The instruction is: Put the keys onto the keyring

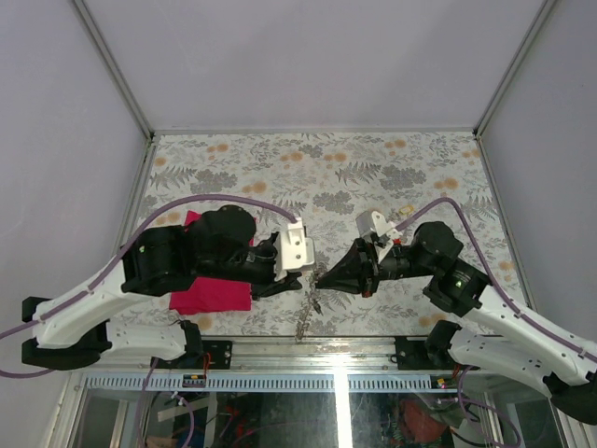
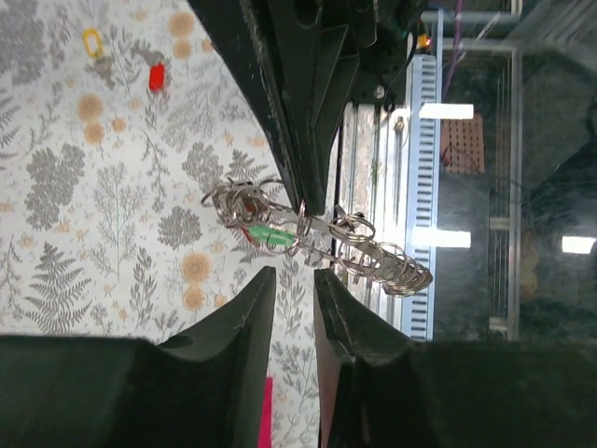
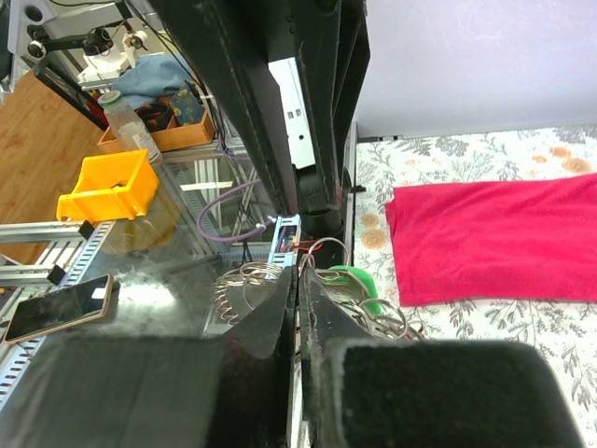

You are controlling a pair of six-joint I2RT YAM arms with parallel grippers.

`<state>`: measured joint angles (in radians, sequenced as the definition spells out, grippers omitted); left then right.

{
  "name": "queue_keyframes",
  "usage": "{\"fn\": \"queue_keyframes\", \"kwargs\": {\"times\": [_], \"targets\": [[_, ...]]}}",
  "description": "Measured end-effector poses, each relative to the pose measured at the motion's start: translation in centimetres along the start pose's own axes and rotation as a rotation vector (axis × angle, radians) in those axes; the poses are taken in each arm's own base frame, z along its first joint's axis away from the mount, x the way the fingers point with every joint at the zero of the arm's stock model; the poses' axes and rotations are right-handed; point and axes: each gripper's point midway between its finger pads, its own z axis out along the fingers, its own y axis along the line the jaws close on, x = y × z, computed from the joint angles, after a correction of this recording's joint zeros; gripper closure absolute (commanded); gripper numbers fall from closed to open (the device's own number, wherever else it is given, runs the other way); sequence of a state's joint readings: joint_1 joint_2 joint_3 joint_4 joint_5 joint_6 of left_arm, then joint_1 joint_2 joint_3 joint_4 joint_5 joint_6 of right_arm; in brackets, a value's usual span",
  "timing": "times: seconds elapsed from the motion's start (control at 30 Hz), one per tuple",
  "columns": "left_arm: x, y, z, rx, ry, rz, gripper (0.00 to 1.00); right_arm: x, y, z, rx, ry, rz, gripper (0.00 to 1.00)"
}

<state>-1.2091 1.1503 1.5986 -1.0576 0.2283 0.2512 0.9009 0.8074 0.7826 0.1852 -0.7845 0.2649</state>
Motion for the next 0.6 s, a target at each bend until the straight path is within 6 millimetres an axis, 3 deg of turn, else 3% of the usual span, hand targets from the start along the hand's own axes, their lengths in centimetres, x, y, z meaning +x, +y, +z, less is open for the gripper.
{"fn": "queue_keyframes", "kwargs": {"times": [0.13,0.6], "targets": [[-1.0,-0.5,-0.9,0.0,-0.105,0.011,0.72,-0.8,0.8,-0.5,-0.012,-0.022,-0.035,1.0],[-3.7,-1.3,-0.9,0.047,-0.265,0.051,0.65,-2.1,2.4,-0.8,-0.076,-0.02,-0.062,1.0]]}}
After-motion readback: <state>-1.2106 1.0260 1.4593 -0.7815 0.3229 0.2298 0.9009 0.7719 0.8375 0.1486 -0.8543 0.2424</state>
